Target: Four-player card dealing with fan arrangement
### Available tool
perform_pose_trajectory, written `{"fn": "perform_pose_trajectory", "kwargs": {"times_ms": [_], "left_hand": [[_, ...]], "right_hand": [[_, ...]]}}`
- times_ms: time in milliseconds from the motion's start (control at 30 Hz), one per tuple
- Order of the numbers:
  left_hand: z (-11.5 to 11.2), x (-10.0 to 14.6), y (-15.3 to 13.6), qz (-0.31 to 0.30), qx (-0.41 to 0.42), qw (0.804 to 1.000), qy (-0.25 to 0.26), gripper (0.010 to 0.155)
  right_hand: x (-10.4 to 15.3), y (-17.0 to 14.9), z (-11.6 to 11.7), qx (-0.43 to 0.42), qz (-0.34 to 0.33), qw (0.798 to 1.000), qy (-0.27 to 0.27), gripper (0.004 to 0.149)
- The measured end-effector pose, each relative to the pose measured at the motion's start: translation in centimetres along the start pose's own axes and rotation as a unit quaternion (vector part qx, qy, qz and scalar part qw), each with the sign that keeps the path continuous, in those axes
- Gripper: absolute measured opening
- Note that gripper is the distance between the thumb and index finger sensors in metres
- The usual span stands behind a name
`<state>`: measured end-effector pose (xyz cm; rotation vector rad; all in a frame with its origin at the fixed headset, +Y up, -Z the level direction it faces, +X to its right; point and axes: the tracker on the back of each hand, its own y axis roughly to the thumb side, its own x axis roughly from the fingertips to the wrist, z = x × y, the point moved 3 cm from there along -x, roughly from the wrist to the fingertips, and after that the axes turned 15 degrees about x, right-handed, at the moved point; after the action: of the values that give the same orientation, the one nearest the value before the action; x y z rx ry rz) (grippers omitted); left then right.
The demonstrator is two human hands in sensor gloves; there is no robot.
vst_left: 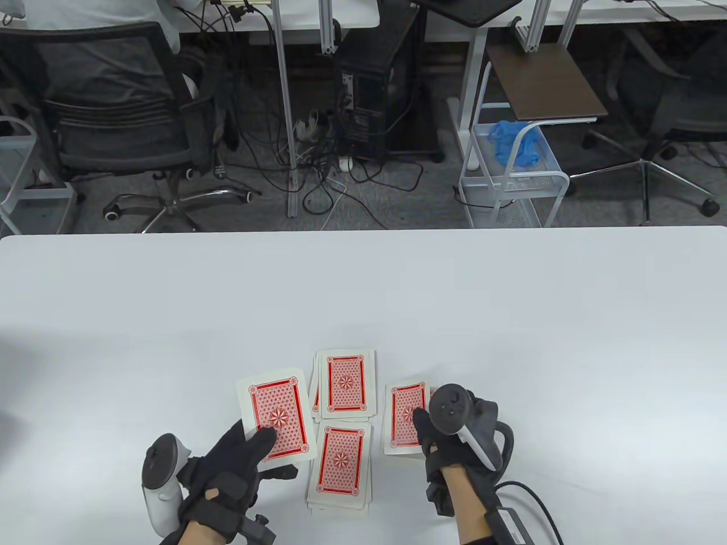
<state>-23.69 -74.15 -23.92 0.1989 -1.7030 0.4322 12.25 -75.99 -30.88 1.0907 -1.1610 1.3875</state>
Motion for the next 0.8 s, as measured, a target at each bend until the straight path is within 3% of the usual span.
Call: {"fn": "perform_pose_trajectory", "kwargs": {"times_ms": [133,200,267,367,500,567,667,733,800], "left_hand": [[0.2,0.0,0.0,-0.001,0.001,1.0,0.004,0.048],[0.2,0.1,0.0,0.0,-0.004,1.0,0.007,0.048],[0.2,0.0,-0.1,0.001,-0.013,1.0,0.01,0.048],[0.0,-0.1,-0.3,0.004,-0.02,1.0,0.015,0.047],[-0.4,-0.2,-0.7,0.01,-0.011,1.0,0.019,0.047],[-0.7,-0.1,-1.0,0.015,-0.011,1.0,0.017,0.047],[-1.1,0.0,-1.2,0.017,-0.007,1.0,0.013,0.047],[-1.2,0.1,-1.1,0.015,-0.005,1.0,0.008,0.047],[-1.3,-0.1,-1.3,0.016,-0.001,1.0,-0.006,0.048]], "right_hand": [[-0.2,0.4,0.6,0.11,0.018,0.994,0.001,0.047],[0.1,0.5,0.1,0.107,0.02,0.994,-0.009,0.054],[0.8,0.9,-1.4,0.045,-0.009,0.997,-0.069,0.056],[2.6,2.5,-4.3,-0.14,-0.062,0.975,-0.159,0.053],[5.4,6.7,-6.1,-0.312,-0.17,0.923,-0.147,0.062],[6.4,8.6,-6.3,-0.335,-0.201,0.911,-0.132,0.069],[7.5,10.9,-6.8,-0.277,-0.215,0.925,-0.146,0.07],[7.8,11.3,-7.1,-0.245,-0.205,0.93,-0.184,0.056],[7.7,11.5,-7.1,-0.265,-0.215,0.923,-0.18,0.044]]}}
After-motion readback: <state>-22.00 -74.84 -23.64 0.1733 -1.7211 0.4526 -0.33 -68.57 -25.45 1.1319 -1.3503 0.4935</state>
